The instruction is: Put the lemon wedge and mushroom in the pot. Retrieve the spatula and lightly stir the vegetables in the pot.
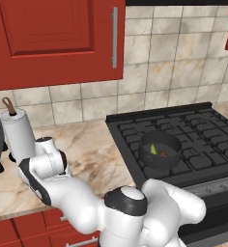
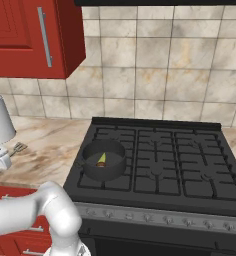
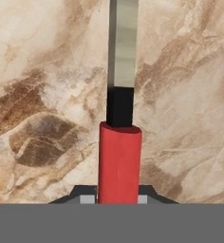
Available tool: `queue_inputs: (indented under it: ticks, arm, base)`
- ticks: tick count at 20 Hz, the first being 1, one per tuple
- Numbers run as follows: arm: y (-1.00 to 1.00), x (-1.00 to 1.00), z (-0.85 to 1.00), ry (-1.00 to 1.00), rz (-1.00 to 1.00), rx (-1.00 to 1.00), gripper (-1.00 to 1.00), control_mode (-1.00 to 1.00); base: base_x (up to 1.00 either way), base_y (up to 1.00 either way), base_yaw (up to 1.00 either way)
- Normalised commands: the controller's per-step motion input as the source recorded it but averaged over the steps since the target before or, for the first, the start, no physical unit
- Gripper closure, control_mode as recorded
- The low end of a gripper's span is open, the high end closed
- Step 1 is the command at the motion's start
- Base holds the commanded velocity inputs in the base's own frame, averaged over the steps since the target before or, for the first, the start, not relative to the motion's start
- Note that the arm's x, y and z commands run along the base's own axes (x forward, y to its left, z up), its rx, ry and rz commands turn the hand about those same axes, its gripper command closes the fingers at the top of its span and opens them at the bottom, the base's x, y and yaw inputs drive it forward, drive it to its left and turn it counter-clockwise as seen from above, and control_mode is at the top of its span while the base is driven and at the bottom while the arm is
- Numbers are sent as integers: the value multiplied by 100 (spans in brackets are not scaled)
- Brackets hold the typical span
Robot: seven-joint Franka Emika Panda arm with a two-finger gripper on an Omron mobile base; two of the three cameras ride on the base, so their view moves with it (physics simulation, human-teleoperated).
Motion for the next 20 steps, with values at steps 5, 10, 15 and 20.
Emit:
queue_inputs:
  ticks: [5,10,15,20]
  arm:
    - [-15,-50,75,-4,0,2,100,-100]
    - [-46,-58,100,-21,0,9,100,-100]
    - [-88,-8,73,-19,1,7,100,-100]
    - [-100,-1,52,-6,7,7,100,-100]
  base:
    - [0,0,0]
    - [0,0,0]
    - [0,0,0]
    - [0,0,0]
